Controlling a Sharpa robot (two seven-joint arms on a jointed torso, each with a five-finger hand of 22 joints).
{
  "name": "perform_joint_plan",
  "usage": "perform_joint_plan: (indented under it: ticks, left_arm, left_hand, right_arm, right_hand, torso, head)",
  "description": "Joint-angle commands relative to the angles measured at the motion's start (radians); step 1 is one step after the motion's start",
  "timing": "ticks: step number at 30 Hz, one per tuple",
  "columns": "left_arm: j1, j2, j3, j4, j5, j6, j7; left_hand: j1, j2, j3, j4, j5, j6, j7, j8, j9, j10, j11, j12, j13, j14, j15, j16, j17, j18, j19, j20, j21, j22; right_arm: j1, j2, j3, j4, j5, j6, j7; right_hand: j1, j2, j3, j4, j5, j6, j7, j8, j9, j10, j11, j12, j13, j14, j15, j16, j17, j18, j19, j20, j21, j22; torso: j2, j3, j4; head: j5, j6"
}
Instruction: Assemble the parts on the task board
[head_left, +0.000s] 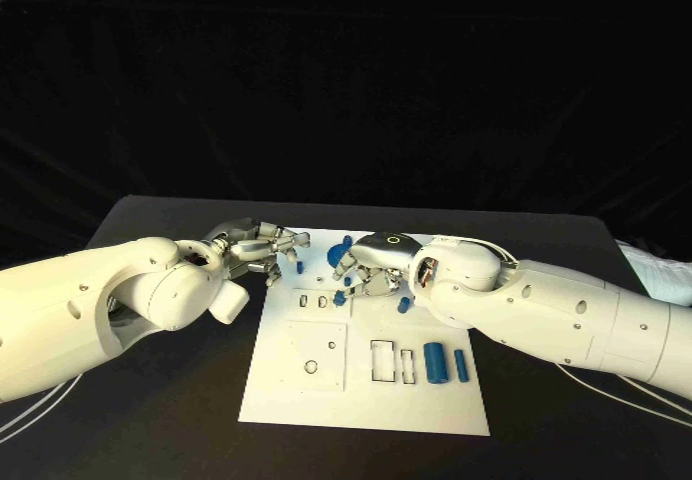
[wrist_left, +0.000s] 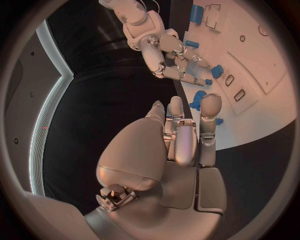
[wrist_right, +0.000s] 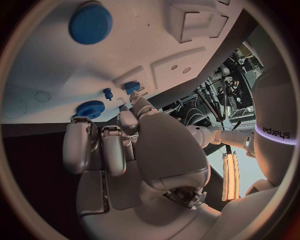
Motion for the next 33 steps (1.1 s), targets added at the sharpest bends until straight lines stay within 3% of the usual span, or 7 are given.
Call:
perform_joint_plan:
  ticks: [1, 22, 28, 33]
  left_arm:
    - [0.0, -0.006, 0.0, 0.007, 0.036, -0.018, 0.037]
    - [0.0, -0.017, 0.0, 0.007, 0.022, -0.023, 0.034]
    - [0.0, -0.016, 0.0, 0.006, 0.016, -0.02, 0.033]
    - [0.0, -0.015, 0.0, 0.006, 0.01, -0.017, 0.032]
  left_hand:
    - [0.014, -0.004, 0.013, -0.002, 0.001, -0.004, 0.0, -0.003, -0.004, 0.001, 0.001, -0.006, -0.006, 0.014, 0.008, 0.001, 0.034, 0.007, 0.003, -0.002, -0.005, 0.0]
    - [0.018, -0.007, 0.025, -0.002, 0.001, -0.002, 0.0, -0.003, -0.008, 0.004, 0.0, -0.006, -0.011, 0.02, 0.008, 0.013, 0.046, 0.004, 0.014, -0.003, 0.005, 0.015]
    - [0.019, -0.008, 0.028, -0.002, 0.001, -0.002, 0.0, -0.003, -0.009, 0.004, 0.0, -0.006, -0.013, 0.021, 0.008, 0.015, 0.047, 0.004, 0.015, -0.003, 0.006, 0.016]
    - [0.019, -0.008, 0.028, -0.002, 0.001, -0.002, 0.0, -0.003, -0.009, 0.004, 0.0, -0.006, -0.013, 0.021, 0.008, 0.015, 0.047, 0.004, 0.015, -0.003, 0.006, 0.016]
  right_arm:
    - [-0.002, 0.006, -0.001, -0.007, -0.038, 0.057, 0.029]
    - [-0.002, -0.002, -0.003, 0.004, -0.054, 0.079, 0.048]
    - [-0.002, 0.0, -0.003, 0.003, -0.056, 0.089, 0.043]
    - [-0.002, 0.0, -0.003, 0.002, -0.067, 0.11, 0.027]
  right_hand:
    - [0.001, -0.015, 0.008, 0.0, -0.006, -0.008, 0.0, -0.006, -0.002, 0.016, -0.023, 0.008, 0.015, 0.079, -0.009, 0.007, 0.145, 0.007, -0.001, -0.006, 0.001, 0.0]
    - [0.004, -0.013, 0.029, -0.013, -0.007, 0.002, -0.005, 0.002, -0.004, 0.02, -0.027, 0.022, 0.023, 0.08, -0.012, 0.01, 0.15, 0.006, -0.001, -0.009, 0.002, 0.003]
    - [-0.003, -0.009, 0.04, -0.013, -0.01, 0.02, -0.006, 0.005, -0.003, 0.023, -0.026, 0.031, 0.028, 0.081, -0.012, 0.01, 0.151, 0.006, 0.0, -0.01, 0.004, 0.006]
    - [-0.021, -0.019, 0.04, -0.011, -0.013, 0.033, -0.002, 0.005, -0.002, 0.023, -0.021, 0.032, 0.029, 0.08, -0.009, 0.009, 0.151, 0.006, 0.0, -0.008, 0.004, 0.006]
  torso:
    - [0.003, -0.0049, 0.0035]
    - [0.004, -0.0032, 0.0031]
    - [0.004, -0.0046, 0.0017]
    - [0.005, -0.0043, 0.0021]
  head:
    - [-0.001, -0.001]
    - [0.005, -0.009]
    - [0.003, -0.011]
    - [0.003, -0.012]
